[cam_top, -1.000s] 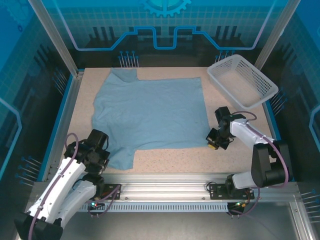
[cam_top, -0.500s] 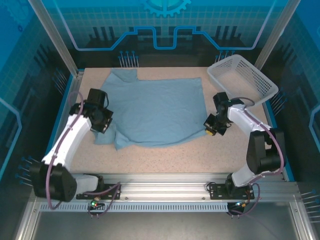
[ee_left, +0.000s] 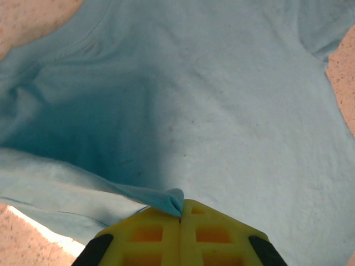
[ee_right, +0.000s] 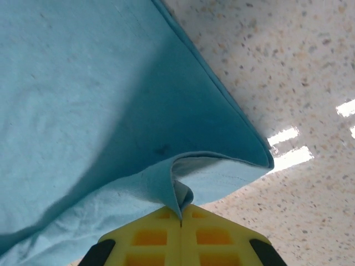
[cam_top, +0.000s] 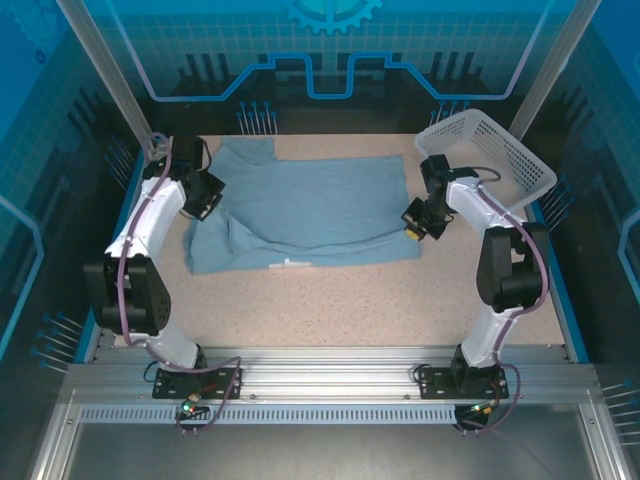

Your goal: Fold and stack the t-shirts

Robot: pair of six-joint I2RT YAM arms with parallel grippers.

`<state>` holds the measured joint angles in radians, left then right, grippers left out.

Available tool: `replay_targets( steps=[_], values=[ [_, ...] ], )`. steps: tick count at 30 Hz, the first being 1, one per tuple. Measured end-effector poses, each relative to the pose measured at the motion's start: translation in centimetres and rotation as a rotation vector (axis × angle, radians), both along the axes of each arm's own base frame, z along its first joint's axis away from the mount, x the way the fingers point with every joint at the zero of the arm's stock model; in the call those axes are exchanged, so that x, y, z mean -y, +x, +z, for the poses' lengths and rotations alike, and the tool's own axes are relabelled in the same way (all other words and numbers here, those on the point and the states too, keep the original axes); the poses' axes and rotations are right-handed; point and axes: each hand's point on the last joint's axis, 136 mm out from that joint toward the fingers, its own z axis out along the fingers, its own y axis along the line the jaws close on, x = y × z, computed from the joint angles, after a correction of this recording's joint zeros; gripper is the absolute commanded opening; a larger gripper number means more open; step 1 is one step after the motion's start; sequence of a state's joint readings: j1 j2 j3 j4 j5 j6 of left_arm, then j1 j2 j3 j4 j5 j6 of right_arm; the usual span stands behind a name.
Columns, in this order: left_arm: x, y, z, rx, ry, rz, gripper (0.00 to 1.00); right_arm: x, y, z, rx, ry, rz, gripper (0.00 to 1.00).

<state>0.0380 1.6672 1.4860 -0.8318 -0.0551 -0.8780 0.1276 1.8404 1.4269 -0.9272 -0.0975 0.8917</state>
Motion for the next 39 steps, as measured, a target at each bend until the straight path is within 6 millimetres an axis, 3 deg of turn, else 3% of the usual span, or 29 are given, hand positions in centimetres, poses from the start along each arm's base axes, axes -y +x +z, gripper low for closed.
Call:
replay_targets(
  steps=[14, 22, 26, 39],
  values=[
    [-0.7, 3.6, -1.6, -0.023, 0.052, -0.094, 0.0, 0.6, 2.5, -1.3, -0.025, -0.038, -0.033, 0.0],
    [-0.8, 5.4, 0.0, 0.013, 0.068, -0.117, 0.0, 1.1, 2.4, -1.4, -0.034, -0.064, -0.051, 0.0],
    [-0.9, 6.4, -0.3, 0.011, 0.079, -0.138, 0.0, 1.1, 2.4, -1.4, -0.036, -0.063, -0.06, 0.0],
    [-1.9, 6.6, -2.3, -0.063, 0.109, -0.147, 0.0, 1.1, 4.3, -1.2, -0.01, -0.065, -0.071, 0.0]
  ],
)
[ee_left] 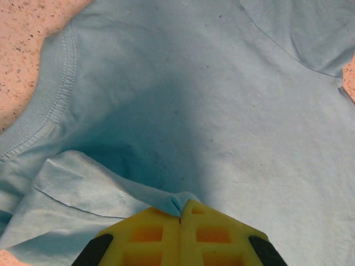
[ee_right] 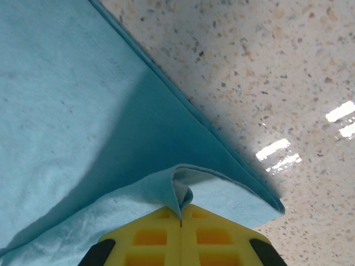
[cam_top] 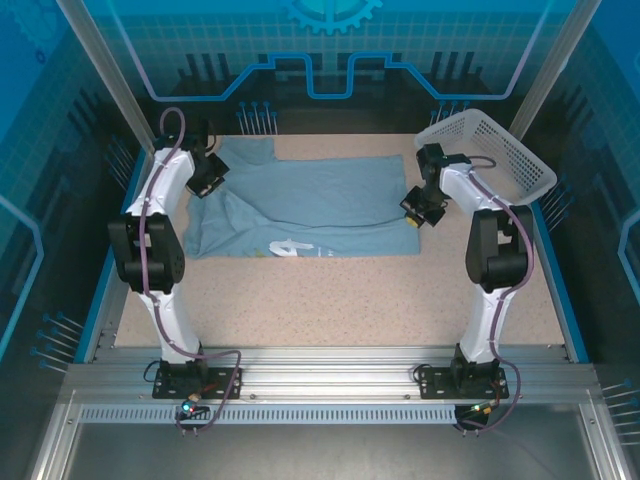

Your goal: Fold and stack the t-shirts

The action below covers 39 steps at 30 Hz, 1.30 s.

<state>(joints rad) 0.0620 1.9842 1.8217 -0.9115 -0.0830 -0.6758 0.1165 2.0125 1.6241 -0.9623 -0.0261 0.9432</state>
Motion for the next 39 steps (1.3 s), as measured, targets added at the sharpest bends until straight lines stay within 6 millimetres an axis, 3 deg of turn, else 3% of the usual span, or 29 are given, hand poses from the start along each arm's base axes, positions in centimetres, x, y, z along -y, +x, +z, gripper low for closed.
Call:
replay_targets(
  steps=[12, 17, 18, 21, 22, 24, 26, 29, 33, 36, 39],
  values=[
    [-1.5, 1.2, 1.5, 0.044, 0.028, 0.03, 0.0, 0.2, 2.1, -0.4, 0.002, -0.018, -0.013, 0.0],
    [-1.7, 2.6, 0.8, 0.045, 0.028, 0.03, 0.0, 0.3, 3.0, -1.1, -0.005, -0.018, -0.021, 0.0],
    [-1.7, 2.8, 0.6, 0.042, 0.027, 0.03, 0.07, 0.3, 3.2, -1.2, -0.005, -0.018, -0.021, 0.05],
    [-1.7, 3.6, -0.5, 0.024, 0.027, 0.026, 0.57, 0.0, 3.9, -1.5, -0.003, 0.001, -0.011, 0.4],
    [-1.8, 3.7, -0.8, 0.017, 0.027, 0.027, 0.64, 0.0, 4.2, -1.6, 0.006, 0.005, -0.002, 0.48],
    [-1.8, 3.3, -1.1, -0.004, 0.025, 0.03, 0.69, -0.1, 4.5, -1.5, 0.019, 0.006, 0.019, 0.59],
    [-2.0, 2.7, -1.0, -0.015, 0.026, 0.035, 0.7, -0.1, 4.5, -1.0, 0.039, 0.003, 0.041, 0.63],
    [-2.3, -0.8, -1.2, -0.054, 0.017, 0.063, 0.67, 0.1, 3.2, 0.4, 0.069, 0.002, 0.065, 0.63],
    [-3.9, -9.7, -2.6, -0.13, -0.082, 0.221, 0.62, 0.3, -1.2, 1.9, 0.093, 0.027, 0.084, 0.61],
    [-6.1, -15.3, -5.2, -0.159, -0.215, 0.44, 0.62, -0.1, -4.1, 1.2, 0.092, 0.086, 0.09, 0.61],
    [-6.9, -17.7, -8.2, -0.193, -0.31, 0.604, 0.62, -0.6, -5.7, -1.1, 0.069, 0.143, 0.096, 0.6]
  ],
)
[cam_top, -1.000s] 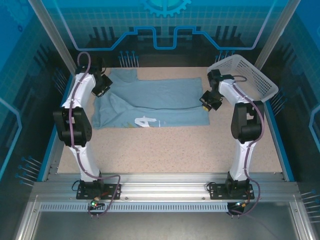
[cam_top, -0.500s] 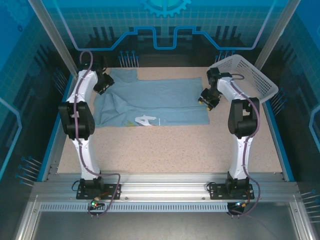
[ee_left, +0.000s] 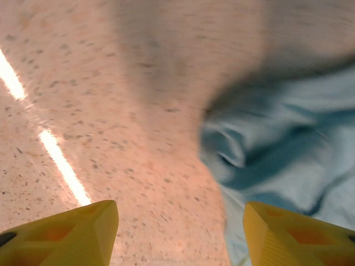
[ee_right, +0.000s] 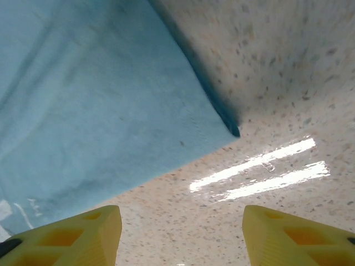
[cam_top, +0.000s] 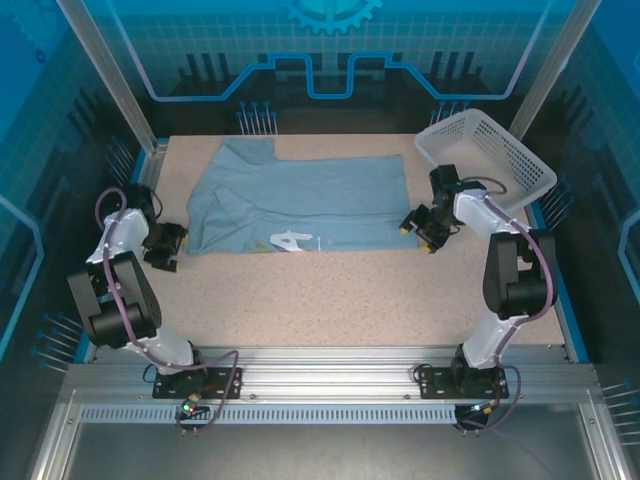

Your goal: Fold and stack the t-shirts

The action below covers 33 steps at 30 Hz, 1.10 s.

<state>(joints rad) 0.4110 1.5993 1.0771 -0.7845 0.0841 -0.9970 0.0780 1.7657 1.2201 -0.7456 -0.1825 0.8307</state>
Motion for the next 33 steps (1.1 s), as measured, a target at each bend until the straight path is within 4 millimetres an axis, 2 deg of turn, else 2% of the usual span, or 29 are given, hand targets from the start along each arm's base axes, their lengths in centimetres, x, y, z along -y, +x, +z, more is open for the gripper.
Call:
replay_targets(
  steps=[3, 7, 11, 14, 19, 24, 30, 31, 33],
  values=[
    [0.8, 1.0, -0.8, 0.03, -0.057, 0.058, 0.61, -0.1, -0.7, -1.5, -0.017, 0.025, 0.003, 0.6],
    [0.9, 2.8, -0.7, 0.105, -0.082, 0.112, 0.56, 0.1, 0.2, -1.9, 0.015, 0.041, 0.005, 0.59],
    [1.2, 3.0, -1.6, 0.108, -0.113, 0.143, 0.44, 0.2, 0.7, -2.4, 0.024, 0.038, 0.006, 0.56],
    [1.4, 3.2, -2.3, 0.099, -0.138, 0.158, 0.42, 0.4, 0.7, -3.0, 0.014, 0.03, 0.005, 0.56],
    [1.7, 3.0, -2.8, 0.084, -0.157, 0.168, 0.4, 0.8, 0.6, -4.0, -0.013, 0.018, -0.003, 0.5],
    [1.9, 3.0, -3.8, 0.059, -0.173, 0.173, 0.24, 1.2, 0.5, -4.4, -0.044, -0.004, -0.018, 0.34],
    [1.6, 3.0, -4.6, 0.028, -0.17, 0.172, 0.02, 1.9, 0.4, -4.7, -0.086, -0.037, -0.036, 0.04],
    [1.6, 3.2, -4.5, 0.031, -0.166, 0.168, 0.0, 1.9, 0.8, -4.6, -0.076, -0.042, -0.035, 0.0],
    [1.2, 3.4, -4.2, 0.036, -0.148, 0.163, 0.0, 2.3, 1.7, -4.5, -0.052, -0.063, -0.039, 0.0]
  ],
)
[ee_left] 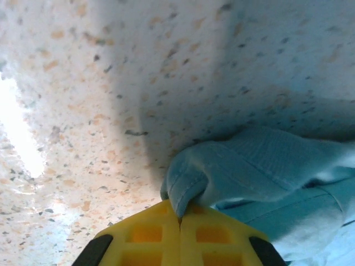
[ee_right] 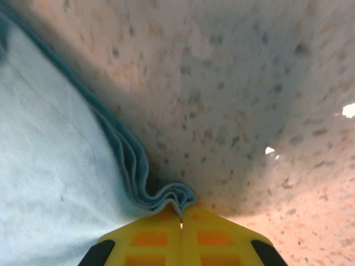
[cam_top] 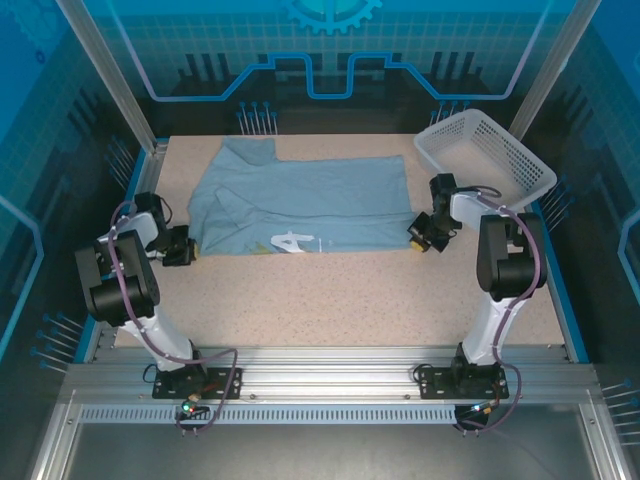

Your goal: Fold and stack the t-shirts

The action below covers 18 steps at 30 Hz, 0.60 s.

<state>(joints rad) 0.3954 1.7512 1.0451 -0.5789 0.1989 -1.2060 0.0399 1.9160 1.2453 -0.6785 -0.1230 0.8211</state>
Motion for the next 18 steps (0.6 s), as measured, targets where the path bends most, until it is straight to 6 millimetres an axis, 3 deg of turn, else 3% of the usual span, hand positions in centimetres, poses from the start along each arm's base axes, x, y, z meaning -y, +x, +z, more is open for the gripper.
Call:
replay_targets(
  steps=[10, 14, 18],
  values=[
    [-0.1, -1.6, 0.9, -0.043, 0.017, -0.032, 0.0, 1.6, -0.6, 0.0, -0.01, -0.094, -0.009, 0.0],
    [0.6, -2.7, 1.1, -0.043, 0.006, -0.039, 0.0, 2.4, -2.4, 0.1, -0.042, -0.134, -0.012, 0.0],
    [2.0, -5.3, 0.5, -0.076, -0.024, -0.044, 0.0, 3.2, -5.2, 0.1, -0.091, -0.178, -0.008, 0.0]
  ],
)
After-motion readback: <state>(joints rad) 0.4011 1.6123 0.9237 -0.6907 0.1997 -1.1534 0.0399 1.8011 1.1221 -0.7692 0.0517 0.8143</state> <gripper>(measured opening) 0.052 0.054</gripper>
